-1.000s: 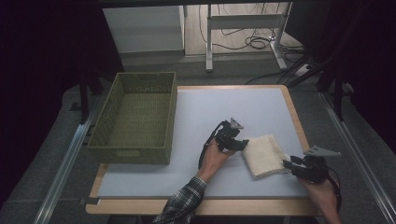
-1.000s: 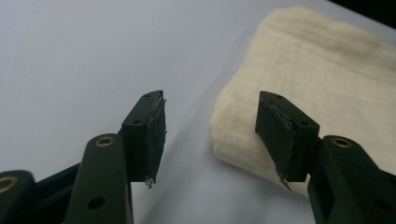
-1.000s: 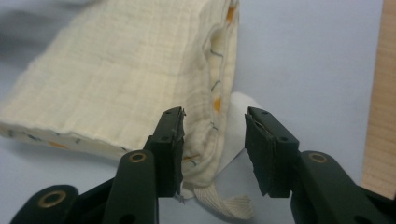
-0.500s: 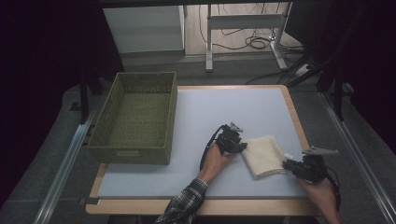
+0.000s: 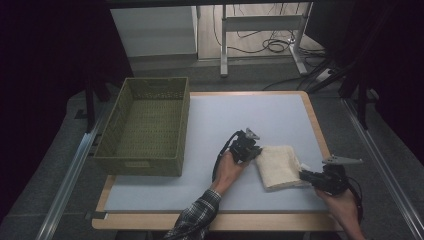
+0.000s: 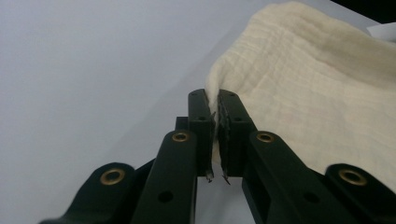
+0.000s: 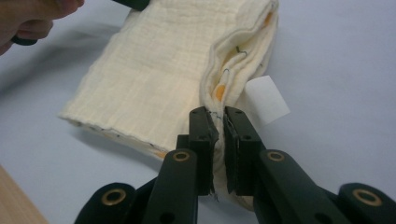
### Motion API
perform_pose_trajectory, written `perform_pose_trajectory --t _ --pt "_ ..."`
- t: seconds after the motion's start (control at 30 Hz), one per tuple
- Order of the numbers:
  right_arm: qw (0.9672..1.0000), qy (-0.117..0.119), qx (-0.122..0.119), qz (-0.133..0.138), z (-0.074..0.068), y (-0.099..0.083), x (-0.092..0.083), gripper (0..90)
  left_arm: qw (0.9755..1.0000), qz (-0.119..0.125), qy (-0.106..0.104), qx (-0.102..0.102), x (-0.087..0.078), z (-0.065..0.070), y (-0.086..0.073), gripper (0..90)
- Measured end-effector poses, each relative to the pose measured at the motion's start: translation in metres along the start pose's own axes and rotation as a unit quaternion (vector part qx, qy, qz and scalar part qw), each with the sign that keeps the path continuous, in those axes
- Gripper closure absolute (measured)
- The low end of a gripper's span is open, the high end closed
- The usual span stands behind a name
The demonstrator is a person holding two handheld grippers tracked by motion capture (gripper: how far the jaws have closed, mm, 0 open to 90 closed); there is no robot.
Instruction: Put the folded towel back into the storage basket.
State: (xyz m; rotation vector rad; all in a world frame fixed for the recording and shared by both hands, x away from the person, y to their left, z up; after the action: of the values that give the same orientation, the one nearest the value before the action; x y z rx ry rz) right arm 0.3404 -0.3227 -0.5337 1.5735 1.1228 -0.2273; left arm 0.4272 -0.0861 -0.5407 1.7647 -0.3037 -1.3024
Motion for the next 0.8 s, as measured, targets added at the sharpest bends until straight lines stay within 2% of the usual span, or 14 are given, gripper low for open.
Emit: perform_pose_trajectory --t 0.27,0.5,0.8 --pt "0.9996 0.022 -0.018 0.000 -0.022 0.009 0.007 82.1 0.9999 0.003 0.015 0.003 -0.019 -0.013 -0.002 84.7" --pt "0.9991 0.030 -0.030 0.005 -0.036 0.019 0.011 82.1 0.9997 0.001 0.025 0.003 -0.033 -0.023 -0.003 84.4" --pt "0.9977 0.044 -0.051 0.011 -0.056 0.032 0.019 82.0 0.9986 -0.003 0.050 0.013 -0.059 -0.038 0.000 84.3"
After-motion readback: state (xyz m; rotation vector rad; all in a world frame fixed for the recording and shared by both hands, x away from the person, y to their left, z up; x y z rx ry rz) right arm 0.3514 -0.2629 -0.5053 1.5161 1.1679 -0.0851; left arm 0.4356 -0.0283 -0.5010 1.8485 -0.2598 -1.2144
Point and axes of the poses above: each handheld gripper's, and its own axes: x roughly forward along the jaws, y roughly out of its top, z roughly to its right, the point moved 5 cm from there along x, roughly forward along the jaws, and after that the axes turned 12 degrees about x, right-handed, at the moved point
